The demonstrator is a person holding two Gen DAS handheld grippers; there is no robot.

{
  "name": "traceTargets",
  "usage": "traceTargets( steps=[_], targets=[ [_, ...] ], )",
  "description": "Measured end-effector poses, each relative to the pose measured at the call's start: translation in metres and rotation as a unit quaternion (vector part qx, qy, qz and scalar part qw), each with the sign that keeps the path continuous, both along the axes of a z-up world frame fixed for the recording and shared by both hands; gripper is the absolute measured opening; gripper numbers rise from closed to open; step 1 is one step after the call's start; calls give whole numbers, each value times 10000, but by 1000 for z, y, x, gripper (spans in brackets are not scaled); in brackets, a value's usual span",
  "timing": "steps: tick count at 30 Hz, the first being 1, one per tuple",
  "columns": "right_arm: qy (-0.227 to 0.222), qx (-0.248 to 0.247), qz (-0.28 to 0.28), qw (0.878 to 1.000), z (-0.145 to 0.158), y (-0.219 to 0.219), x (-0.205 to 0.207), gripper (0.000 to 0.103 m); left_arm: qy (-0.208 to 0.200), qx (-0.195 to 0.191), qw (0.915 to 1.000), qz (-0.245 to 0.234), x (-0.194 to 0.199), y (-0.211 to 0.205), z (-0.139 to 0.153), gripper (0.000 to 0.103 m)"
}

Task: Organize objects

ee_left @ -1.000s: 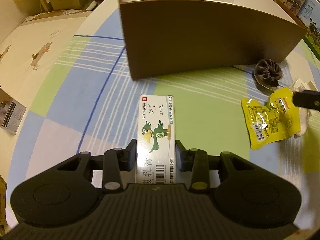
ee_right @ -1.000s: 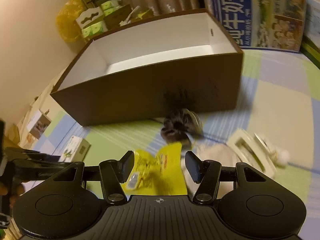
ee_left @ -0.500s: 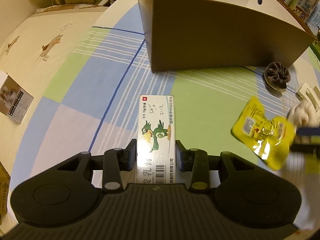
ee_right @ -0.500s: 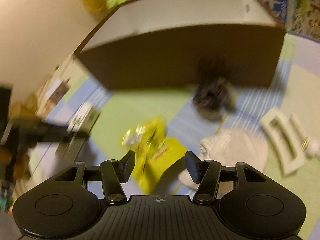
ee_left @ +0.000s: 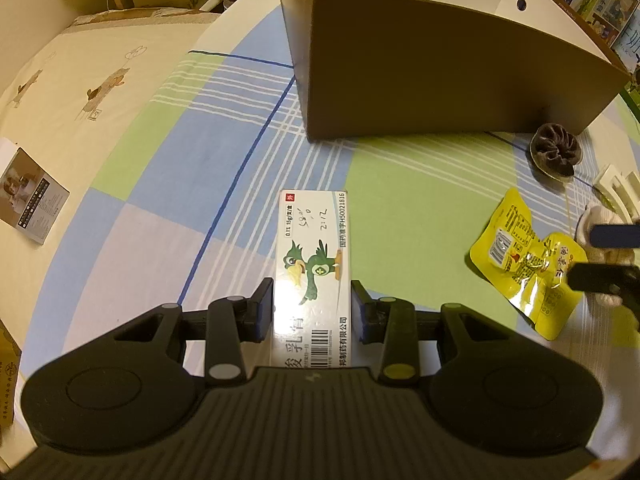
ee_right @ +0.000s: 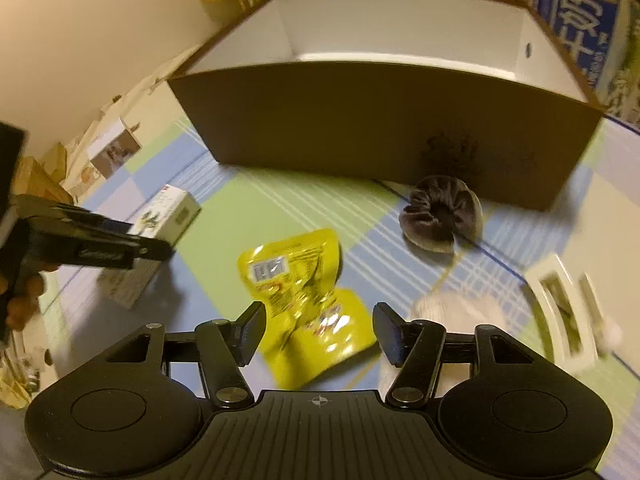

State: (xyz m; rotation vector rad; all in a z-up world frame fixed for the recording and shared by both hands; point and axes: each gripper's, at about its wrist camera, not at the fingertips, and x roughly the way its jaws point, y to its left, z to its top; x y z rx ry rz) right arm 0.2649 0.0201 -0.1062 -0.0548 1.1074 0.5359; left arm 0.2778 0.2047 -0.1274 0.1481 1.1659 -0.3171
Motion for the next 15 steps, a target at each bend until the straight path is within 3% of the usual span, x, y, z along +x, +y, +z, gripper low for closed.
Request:
traceTargets(
  steps=[5,9,12,15],
  targets=[
    [406,210,390,9982,-17,-1,18,58,10,-27,10000,25,0,1,1,34],
    [519,420,365,9971,-18,-1,15,56,2,-60,10000,57,0,3,1,34],
    [471,226,283,9982,-22,9,9,44,3,-62,10000,65,0,3,2,34],
    [407,321,20,9987,-24,12,6,42,-1,-46,10000,49,0,3,2,34]
  ],
)
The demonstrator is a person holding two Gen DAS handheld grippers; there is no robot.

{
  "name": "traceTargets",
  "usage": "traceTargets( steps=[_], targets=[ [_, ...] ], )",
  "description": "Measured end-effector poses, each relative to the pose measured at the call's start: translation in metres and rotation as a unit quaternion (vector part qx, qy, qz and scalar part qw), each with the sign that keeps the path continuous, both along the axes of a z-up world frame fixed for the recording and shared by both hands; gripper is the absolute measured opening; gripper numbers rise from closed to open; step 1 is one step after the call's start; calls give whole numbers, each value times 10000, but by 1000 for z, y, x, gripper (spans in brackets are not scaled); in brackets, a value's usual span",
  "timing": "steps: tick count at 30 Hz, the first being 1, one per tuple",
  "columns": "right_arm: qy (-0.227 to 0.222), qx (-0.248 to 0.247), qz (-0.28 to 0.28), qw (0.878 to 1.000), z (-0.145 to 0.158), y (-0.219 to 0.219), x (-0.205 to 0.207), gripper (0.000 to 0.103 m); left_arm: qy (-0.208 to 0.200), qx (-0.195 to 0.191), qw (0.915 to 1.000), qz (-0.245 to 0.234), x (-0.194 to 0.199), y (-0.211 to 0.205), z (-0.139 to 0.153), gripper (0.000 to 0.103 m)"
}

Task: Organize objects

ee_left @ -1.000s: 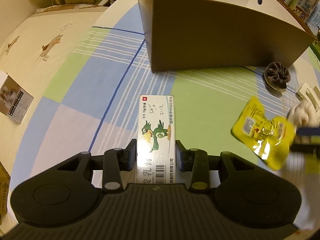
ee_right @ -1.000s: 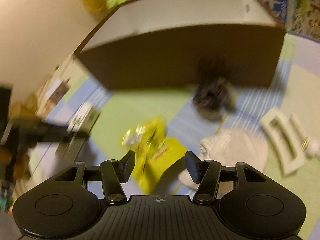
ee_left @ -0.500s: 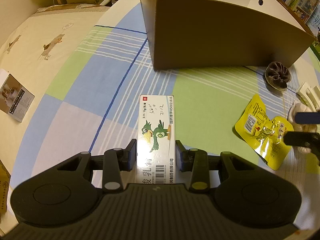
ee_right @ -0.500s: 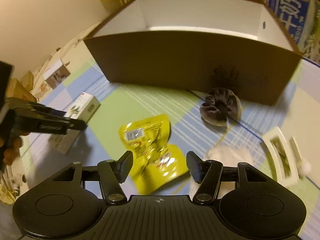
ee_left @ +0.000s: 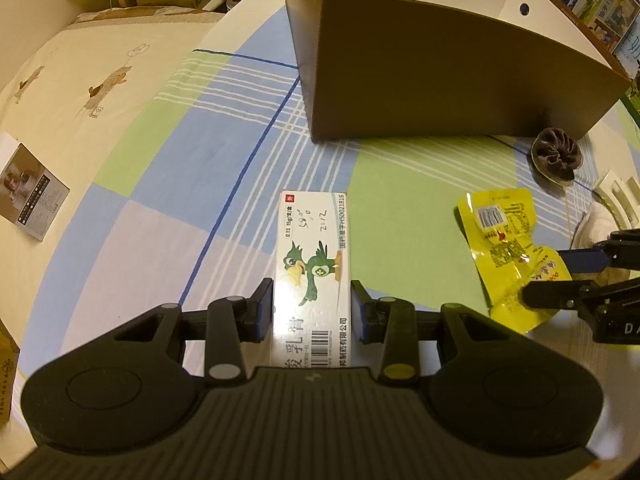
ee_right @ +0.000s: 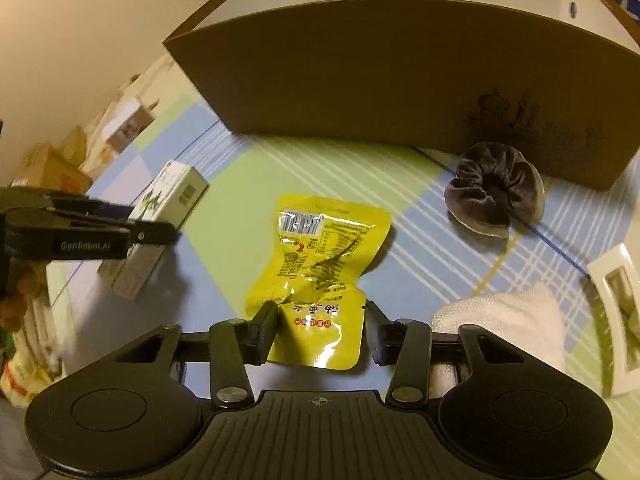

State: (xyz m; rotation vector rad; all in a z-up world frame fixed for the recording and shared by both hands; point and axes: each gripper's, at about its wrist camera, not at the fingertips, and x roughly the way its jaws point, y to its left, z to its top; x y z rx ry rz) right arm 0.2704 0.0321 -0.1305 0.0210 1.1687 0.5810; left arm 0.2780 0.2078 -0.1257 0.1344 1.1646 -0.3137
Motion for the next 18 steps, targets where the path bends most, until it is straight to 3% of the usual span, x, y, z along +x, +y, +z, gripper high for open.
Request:
traceTargets(
  steps=[2,8,10,15,18],
  targets=[
    [-11,181,-73,9998,2,-1,-2,34,3,1,10000,0,0,0,0,34],
    [-118,522,-289,9981,14,-12,-9,25,8,8,10000,-17,0,-1,0,34],
    [-132,663,-377,9970,19,-15,-12,13,10,1,10000,-15,0,-1,0,34],
    [-202,884,-700,9934,29,-25,-18,8,27,9,10000,-6,0,-2,0,34],
    [-252,1069,-928,9896,37,-31,-22,0,46,4,10000,9,1,-2,0,34]
  ],
)
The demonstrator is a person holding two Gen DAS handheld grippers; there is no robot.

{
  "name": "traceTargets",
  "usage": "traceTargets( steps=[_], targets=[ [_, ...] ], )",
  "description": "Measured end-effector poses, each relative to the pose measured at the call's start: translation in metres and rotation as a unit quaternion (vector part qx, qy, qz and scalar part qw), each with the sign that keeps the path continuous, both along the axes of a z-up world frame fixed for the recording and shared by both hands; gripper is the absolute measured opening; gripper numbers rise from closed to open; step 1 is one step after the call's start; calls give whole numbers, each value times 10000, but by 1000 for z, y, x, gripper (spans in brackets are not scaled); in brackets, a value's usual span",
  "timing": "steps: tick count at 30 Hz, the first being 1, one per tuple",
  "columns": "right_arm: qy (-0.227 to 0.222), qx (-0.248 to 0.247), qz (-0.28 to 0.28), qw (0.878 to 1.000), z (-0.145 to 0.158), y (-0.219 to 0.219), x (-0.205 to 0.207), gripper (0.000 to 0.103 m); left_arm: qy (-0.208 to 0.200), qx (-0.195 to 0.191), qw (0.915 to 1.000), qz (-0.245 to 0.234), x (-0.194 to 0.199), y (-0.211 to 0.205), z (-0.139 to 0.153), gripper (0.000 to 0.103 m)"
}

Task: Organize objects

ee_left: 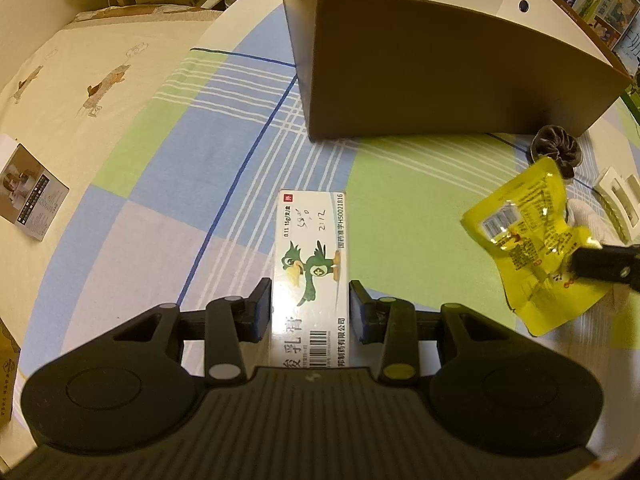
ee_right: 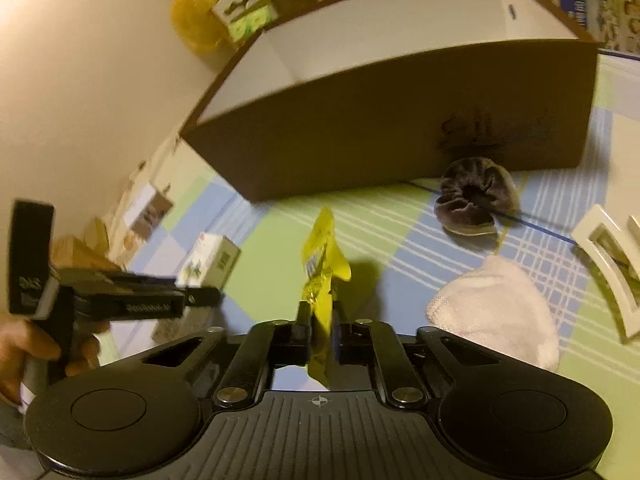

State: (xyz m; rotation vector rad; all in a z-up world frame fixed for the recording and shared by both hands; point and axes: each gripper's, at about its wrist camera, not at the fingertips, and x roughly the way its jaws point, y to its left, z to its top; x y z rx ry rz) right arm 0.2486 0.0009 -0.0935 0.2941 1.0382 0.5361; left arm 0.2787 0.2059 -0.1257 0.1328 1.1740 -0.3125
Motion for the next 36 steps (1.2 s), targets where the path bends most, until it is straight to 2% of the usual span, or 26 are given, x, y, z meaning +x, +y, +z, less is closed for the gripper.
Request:
traceTargets(
  steps=[4,8,13,26,36],
  targets=[
    [-64,-154,-97,9998,5,-2,-4,0,-19,4,10000,4,0,-1,0,33],
    [-37,-64,-275,9996,6,-5,-8,0,21,-128,9999,103,-1,1,2,33],
    [-93,106,-457,9989,18,-15,-14,0,-141,-239,9996,34,-5,1,18,33],
    [-473,551,-848,9938,69,-39,-15,0,-770,-837,9933,-204,-8,-5,92,33],
    [-717,1145,-1312,9821,109,-65,19,0,-1251,-1054,9856,-432,29,-25,133,33]
  ],
)
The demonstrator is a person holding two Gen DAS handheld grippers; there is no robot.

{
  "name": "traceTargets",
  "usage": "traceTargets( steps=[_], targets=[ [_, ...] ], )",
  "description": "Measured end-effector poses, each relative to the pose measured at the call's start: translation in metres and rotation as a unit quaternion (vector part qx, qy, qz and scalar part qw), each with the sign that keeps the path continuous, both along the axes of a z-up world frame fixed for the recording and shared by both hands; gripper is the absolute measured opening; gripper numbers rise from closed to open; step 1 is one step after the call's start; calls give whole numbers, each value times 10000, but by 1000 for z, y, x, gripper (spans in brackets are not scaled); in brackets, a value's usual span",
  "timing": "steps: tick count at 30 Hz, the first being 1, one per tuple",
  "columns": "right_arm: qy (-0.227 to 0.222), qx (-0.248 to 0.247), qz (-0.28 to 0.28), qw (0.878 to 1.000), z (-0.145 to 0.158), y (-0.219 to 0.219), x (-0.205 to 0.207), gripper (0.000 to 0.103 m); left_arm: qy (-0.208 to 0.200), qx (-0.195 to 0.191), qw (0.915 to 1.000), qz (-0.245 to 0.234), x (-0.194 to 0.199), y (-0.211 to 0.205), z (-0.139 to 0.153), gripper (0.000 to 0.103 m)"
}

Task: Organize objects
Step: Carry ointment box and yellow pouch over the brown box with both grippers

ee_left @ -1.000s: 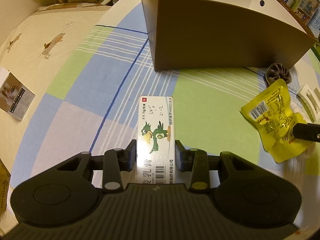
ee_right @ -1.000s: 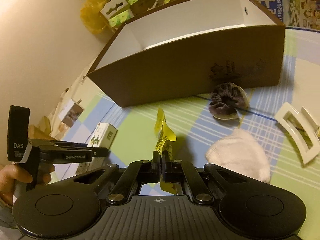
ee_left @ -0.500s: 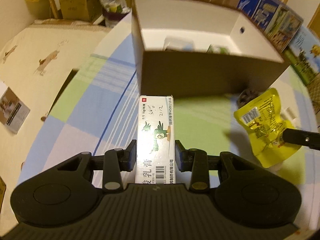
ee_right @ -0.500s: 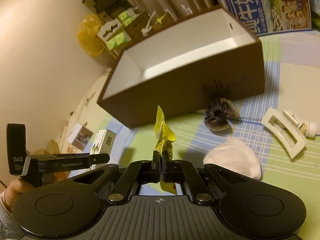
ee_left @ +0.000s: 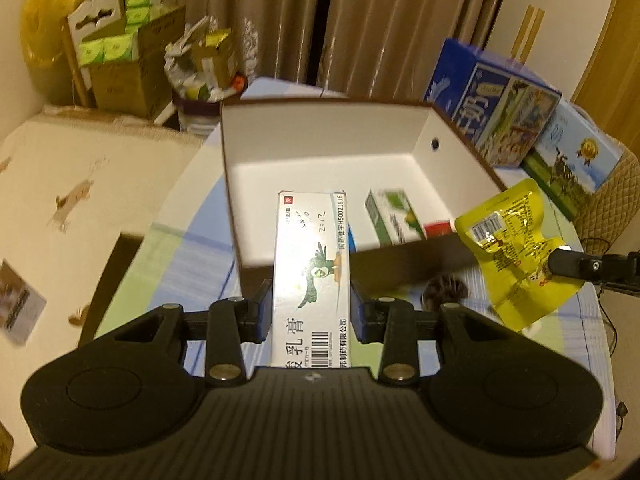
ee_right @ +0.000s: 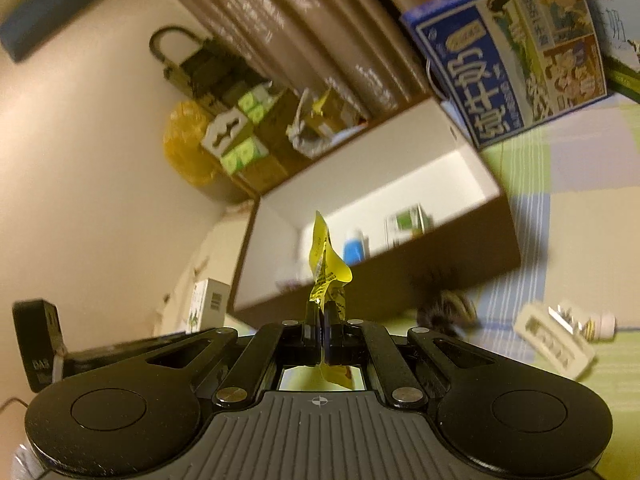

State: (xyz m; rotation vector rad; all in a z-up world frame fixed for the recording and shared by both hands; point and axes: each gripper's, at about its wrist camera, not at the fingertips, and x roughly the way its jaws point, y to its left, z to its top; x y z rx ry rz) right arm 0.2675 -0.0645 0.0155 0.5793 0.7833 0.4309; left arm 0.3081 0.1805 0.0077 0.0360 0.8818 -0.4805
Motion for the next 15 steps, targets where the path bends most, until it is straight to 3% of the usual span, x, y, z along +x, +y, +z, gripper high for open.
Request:
traceTargets(
  steps=[7,15],
  targets=[
    [-95,227,-245,9994,12,-11,45,0,-125,10,9999,22,50,-17,11,33],
    [101,402,-448,9981,0,-8,104,0,-58,125,9999,84,118,-36,6,33]
  ],
)
